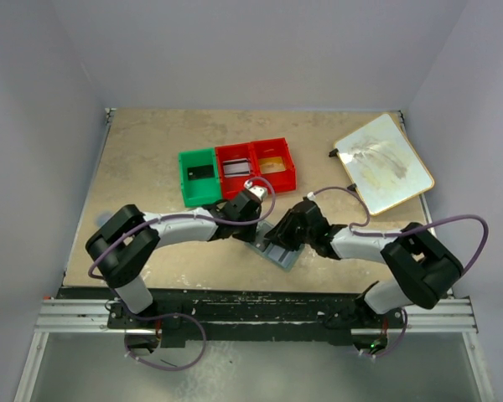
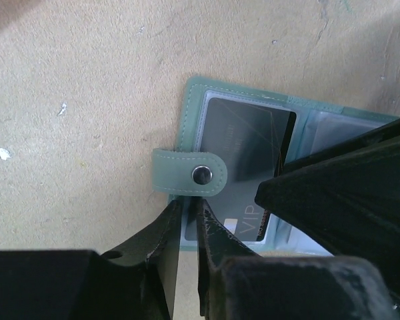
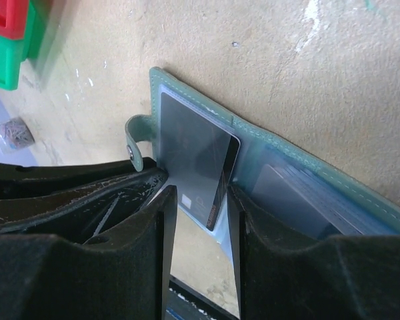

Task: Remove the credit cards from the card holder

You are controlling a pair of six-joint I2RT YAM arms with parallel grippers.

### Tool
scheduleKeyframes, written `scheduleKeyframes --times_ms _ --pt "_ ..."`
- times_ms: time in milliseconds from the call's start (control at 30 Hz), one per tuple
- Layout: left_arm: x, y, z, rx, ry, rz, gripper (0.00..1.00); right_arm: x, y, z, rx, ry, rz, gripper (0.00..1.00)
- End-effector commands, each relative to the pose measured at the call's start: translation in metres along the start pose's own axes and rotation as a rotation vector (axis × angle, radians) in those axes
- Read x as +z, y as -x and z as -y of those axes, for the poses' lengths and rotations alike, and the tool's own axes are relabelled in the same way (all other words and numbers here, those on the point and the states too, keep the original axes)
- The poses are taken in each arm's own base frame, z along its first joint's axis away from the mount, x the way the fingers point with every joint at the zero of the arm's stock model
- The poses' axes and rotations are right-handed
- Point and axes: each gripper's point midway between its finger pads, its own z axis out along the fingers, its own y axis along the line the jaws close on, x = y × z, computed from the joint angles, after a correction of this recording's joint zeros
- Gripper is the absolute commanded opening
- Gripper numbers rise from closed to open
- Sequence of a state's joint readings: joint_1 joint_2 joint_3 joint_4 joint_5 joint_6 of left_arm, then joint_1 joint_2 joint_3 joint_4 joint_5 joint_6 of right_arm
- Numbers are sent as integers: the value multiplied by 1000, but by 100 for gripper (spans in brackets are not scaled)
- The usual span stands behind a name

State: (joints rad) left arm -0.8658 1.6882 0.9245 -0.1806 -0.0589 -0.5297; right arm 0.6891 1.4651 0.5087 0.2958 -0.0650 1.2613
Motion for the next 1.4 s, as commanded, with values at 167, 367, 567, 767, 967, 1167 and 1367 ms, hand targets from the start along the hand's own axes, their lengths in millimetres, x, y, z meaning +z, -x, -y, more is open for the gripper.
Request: scheduleKeyframes --times_ms 167,367,567,767,967,1167,1367 --pt "1 -24 28 56 -36 -25 2 -2 11 13 77 -87 71 39" --pt "8 -34 22 -9 29 -5 0 -2 9 14 82 -79 75 33" --pt "8 -33 20 -28 39 9 0 -10 -6 -8 62 162 31 19" --pt "8 -33 19 -17 47 4 0 -8 -11 -19 4 242 0 10" --pt "7 -34 15 -14 72 2 0 -16 -4 -16 28 262 56 5" --pt "10 -36 10 -14 96 -5 0 -33 16 -13 -22 325 72 0" --pt "11 -36 9 -16 101 -4 0 -37 18 8 -35 258 44 0"
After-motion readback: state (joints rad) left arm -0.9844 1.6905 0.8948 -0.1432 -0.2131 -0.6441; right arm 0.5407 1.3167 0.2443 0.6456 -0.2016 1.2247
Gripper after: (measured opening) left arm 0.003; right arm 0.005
